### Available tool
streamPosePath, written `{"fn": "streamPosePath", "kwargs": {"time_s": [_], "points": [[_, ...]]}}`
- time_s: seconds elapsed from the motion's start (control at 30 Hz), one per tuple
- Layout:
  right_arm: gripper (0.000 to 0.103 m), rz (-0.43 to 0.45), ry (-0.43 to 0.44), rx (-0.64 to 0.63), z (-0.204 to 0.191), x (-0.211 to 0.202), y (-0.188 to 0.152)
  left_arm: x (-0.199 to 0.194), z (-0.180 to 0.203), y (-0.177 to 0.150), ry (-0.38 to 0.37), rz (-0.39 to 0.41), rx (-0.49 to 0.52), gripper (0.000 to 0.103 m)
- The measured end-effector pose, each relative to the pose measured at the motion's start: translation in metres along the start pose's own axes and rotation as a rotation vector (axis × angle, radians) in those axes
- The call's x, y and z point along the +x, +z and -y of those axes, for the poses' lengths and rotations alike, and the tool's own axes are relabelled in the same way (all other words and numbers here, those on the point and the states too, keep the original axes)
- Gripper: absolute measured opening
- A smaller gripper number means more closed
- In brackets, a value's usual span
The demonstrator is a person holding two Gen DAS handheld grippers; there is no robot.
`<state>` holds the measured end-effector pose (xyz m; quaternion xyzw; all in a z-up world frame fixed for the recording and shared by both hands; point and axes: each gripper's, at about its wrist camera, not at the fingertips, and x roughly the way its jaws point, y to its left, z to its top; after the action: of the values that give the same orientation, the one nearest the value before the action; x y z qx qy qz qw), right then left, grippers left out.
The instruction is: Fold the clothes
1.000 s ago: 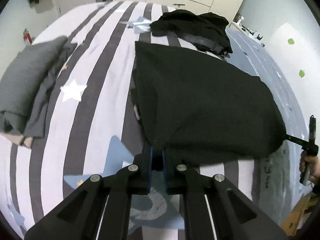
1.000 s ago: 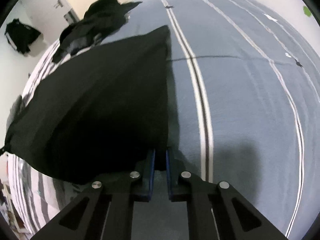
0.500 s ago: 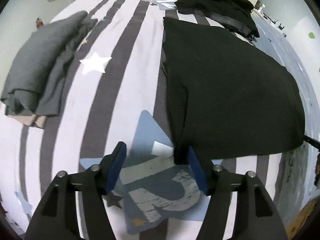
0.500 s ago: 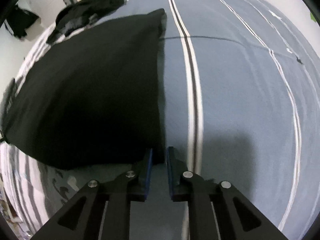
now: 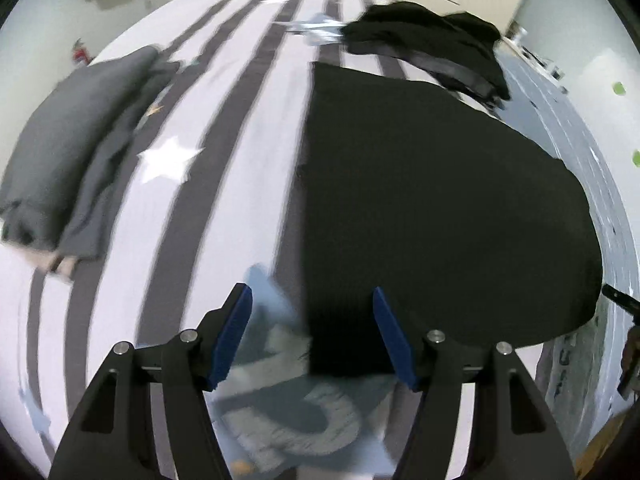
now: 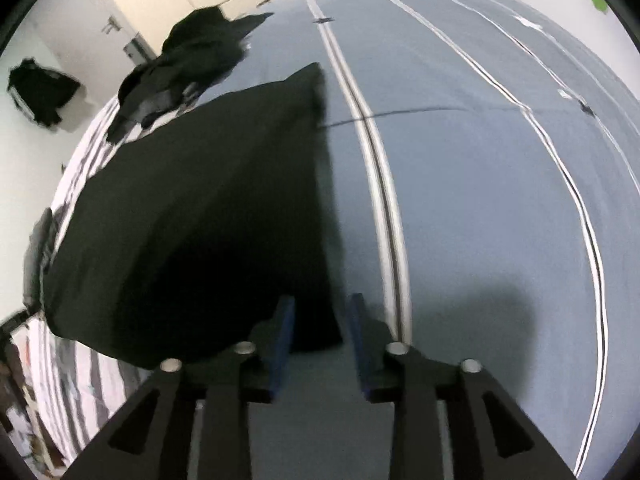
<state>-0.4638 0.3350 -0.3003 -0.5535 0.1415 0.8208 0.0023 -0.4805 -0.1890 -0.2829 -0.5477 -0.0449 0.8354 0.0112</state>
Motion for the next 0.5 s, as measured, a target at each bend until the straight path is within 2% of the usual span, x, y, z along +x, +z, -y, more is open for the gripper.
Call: {"fn": "streamPosePath", "kwargs": {"time_s": [0.07,0.1,0.13,0.17,0.2,0.4,0.5], "points": [[0.028,-0.021,0.015,-0.011,-0.004,0.013,0.000,0.014,0.007,0.002,-0.010,-0.027,0.023,0.060],[0.028,-0.025,0.027,-0.017,-0.005,0.018,0.001,0.017,0.009,0.002,-0.013,-0.041,0.034,0.056],[0.027,-0.030,0.018,-0.039,-0.007,0.019,-0.003,0.018,0.013,0.002,-0.006,-0.043,0.055,0.028],[0.018,-0.035,0.007,-0.062,-0.010,0.021,-0.007,0.014,0.018,0.000,0.008,-0.032,0.086,0.005],[0.004,-0.027,0.010,-0.074,-0.013,0.019,-0.007,0.010,0.020,-0.001,0.008,-0.020,0.100,0.005],[0.004,-0.034,0.029,-0.092,-0.006,0.010,-0.012,-0.017,0.007,0.000,-0.054,0.004,0.051,0.005],[0.003,-0.019,0.031,-0.119,-0.008,-0.006,-0.011,-0.031,0.003,-0.001,-0.080,0.010,0.071,0.004]]}}
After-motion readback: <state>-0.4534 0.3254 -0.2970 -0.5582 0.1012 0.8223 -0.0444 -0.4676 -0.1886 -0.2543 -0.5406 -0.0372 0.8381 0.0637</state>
